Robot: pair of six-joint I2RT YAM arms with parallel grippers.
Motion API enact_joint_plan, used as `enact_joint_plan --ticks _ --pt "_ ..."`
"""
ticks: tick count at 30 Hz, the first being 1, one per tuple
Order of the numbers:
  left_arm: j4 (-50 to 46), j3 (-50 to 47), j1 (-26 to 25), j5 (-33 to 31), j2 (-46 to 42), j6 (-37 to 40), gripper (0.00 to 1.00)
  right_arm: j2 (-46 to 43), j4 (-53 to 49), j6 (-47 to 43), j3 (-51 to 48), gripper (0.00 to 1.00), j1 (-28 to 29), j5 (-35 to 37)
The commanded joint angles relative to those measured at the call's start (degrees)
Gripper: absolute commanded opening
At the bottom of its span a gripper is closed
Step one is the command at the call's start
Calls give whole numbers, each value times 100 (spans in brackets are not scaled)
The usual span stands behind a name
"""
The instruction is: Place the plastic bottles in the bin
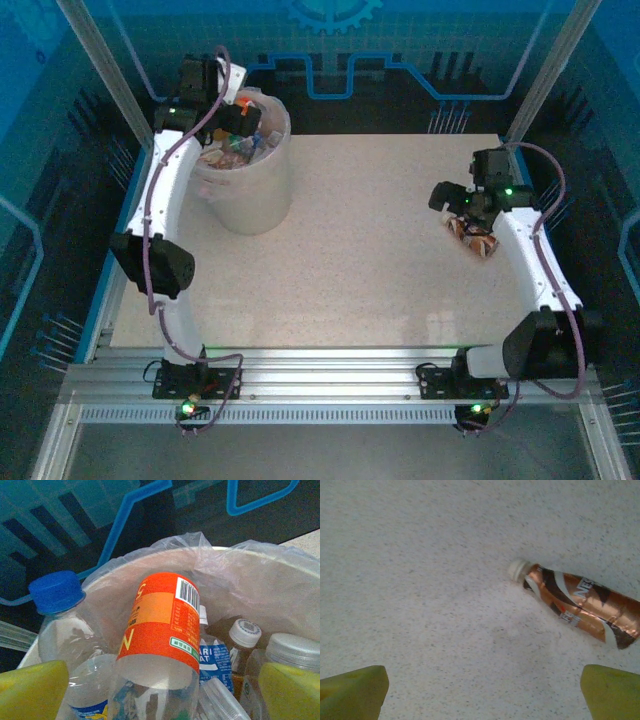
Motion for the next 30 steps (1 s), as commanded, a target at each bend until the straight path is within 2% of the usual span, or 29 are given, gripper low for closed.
enact_joint_plan --ticks 1,6,13,18,23,30 --pt "92 -116 10 -34 -574 -119 99 224 -191 -196 239 100 -430 -444" --pt "371 -633 10 -242 -1060 -258 99 593 -144 -476 351 100 -900 -760" --pt "950 -1904 -41 -79 -2176 -653 99 1222 -188 -850 777 100 -1339 -847" --pt "1519 -3215 -78 153 -3243 -1274 99 1811 -155 -899 1021 100 -1626 -787" --pt "2264 -4532 -100 601 -4287 -2110 99 2366 -59 -890 1209 100 -1894 -1173" --pt "2583 -5750 -109 1117 -5151 -2995 99 2928 22 -998 1418 100 -1993 -1406"
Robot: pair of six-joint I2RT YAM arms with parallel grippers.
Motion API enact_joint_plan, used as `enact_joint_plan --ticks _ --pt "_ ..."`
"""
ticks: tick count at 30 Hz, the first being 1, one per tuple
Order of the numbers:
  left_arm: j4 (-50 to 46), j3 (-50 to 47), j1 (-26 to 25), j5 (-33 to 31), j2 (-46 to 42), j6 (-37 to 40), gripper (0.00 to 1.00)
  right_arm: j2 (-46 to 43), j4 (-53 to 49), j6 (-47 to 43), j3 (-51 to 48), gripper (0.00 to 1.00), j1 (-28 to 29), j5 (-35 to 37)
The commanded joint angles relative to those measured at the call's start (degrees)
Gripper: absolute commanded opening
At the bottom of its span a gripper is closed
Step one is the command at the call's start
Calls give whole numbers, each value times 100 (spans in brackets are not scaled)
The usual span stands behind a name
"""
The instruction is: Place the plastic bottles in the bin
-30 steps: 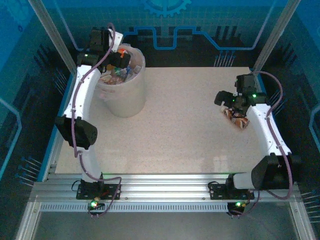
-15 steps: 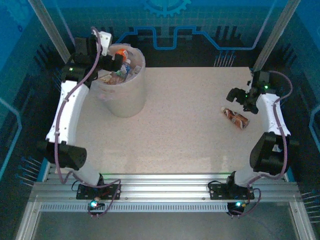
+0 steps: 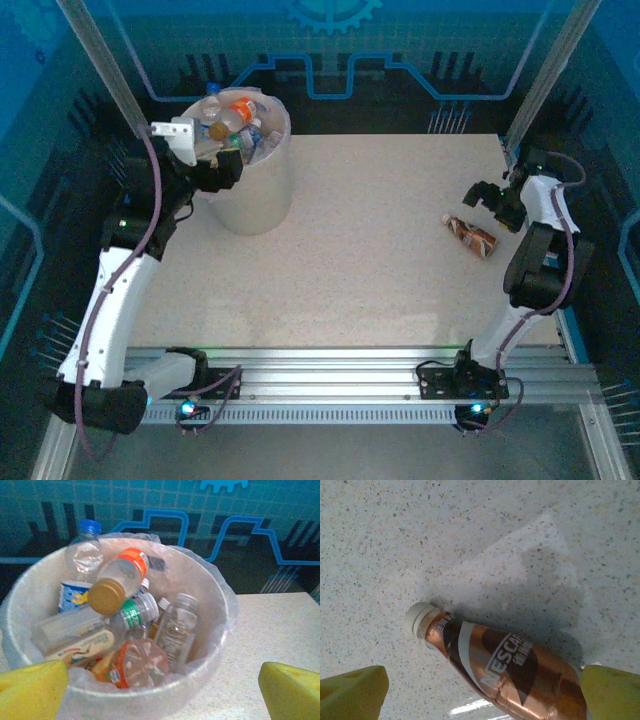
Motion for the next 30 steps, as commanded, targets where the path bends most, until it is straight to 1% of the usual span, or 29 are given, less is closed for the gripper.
enact_joint_plan --ticks 1,5,9,20,25,30 --pt "361 -481 -36 398 -315 -709 99 253 14 -146 235 100 -77 -283" --pt "460 -1002 -39 498 -622 -1058 99 484 73 -204 271 100 -108 -292" --pt "511 -1237 -38 639 -767 -1226 99 702 65 -277 340 100 -145 -352" --pt "665 -1341 -35 904 -700 -1378 99 1000 132 -396 324 100 -159 -782" --pt "694 -1359 -39 939 -663 -1416 99 980 169 -362 203 100 -160 -988" --pt "737 -1368 -37 947 -636 -1437 99 801 262 -265 -136 100 -153 -1172"
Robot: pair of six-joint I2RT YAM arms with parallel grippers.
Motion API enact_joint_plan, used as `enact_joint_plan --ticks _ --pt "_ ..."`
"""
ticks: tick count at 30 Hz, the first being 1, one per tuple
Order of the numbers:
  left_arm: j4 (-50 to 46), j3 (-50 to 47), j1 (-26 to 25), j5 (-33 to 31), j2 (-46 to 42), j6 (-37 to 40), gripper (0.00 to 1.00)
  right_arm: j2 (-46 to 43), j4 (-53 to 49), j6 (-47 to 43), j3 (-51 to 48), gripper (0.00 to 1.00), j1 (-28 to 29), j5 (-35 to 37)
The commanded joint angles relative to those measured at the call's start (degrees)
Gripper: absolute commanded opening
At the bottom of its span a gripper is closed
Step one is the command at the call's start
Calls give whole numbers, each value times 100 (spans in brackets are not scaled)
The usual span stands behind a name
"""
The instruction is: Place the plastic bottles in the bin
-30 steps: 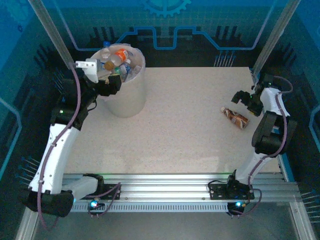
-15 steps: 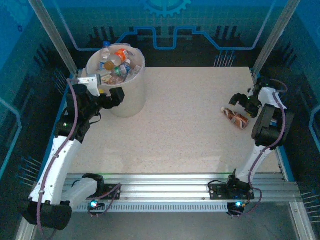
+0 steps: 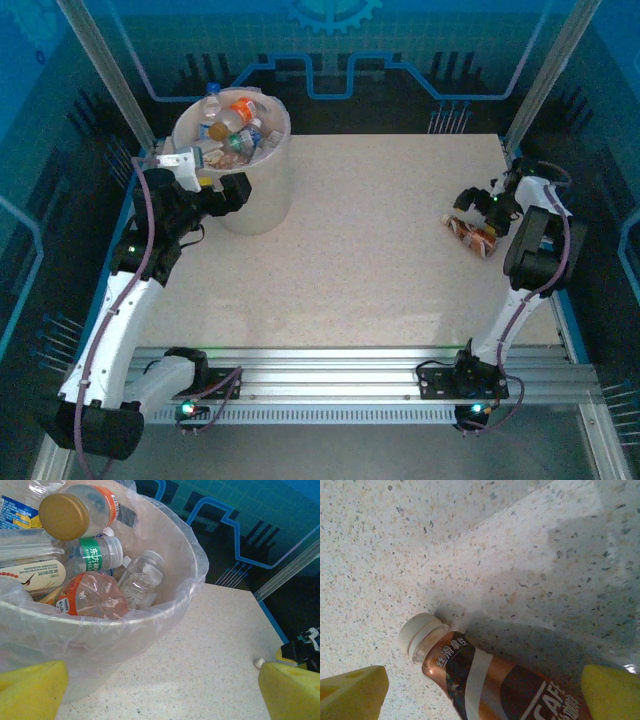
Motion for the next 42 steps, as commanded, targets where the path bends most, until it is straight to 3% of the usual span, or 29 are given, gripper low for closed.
enact_joint_plan --ticks 1,15,42 --pt "200 -71 -33 159 24 -78 99 -145 21 48 -279 100 -83 -300" --pt "235 -77 -50 210 103 -95 99 -808 157 156 -1138 100 107 -214" --pt "239 -76 -215 150 103 -59 99 -1163 -89 209 -1566 100 1275 711"
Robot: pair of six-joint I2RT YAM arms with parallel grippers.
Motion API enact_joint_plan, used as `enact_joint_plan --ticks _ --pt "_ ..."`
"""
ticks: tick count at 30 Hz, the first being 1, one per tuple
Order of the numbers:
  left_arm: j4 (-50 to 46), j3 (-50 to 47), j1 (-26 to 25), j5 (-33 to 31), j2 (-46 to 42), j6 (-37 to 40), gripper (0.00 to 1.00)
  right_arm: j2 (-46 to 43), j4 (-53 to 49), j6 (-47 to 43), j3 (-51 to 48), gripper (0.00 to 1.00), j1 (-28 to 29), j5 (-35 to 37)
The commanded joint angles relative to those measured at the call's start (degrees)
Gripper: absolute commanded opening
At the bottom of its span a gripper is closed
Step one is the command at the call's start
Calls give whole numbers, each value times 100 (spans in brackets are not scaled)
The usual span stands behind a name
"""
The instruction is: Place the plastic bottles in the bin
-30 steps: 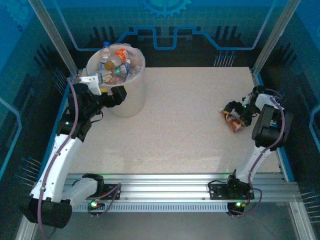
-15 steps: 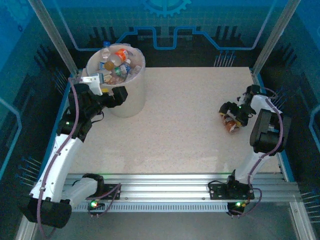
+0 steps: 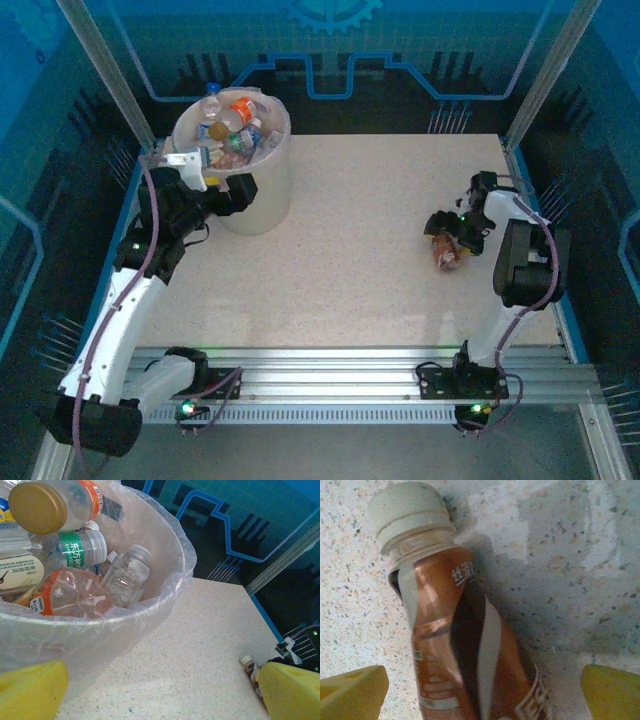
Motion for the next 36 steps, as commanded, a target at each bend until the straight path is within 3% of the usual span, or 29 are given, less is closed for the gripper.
enact_joint_plan --ticks 1,12,22,36 --pt "137 -69 -36 44 -2 -36 99 -211 -172 54 -53 100 149 121" --pt "132 -72 -37 -10 -2 -33 99 -326 -546 111 -123 100 786 891" --pt "128 -63 -36 -1 -2 -35 99 -365 -706 185 -296 94 1246 1439" --pt "163 -77 -52 -10 34 -88 99 -260 -541 212 -422 74 1429 1519"
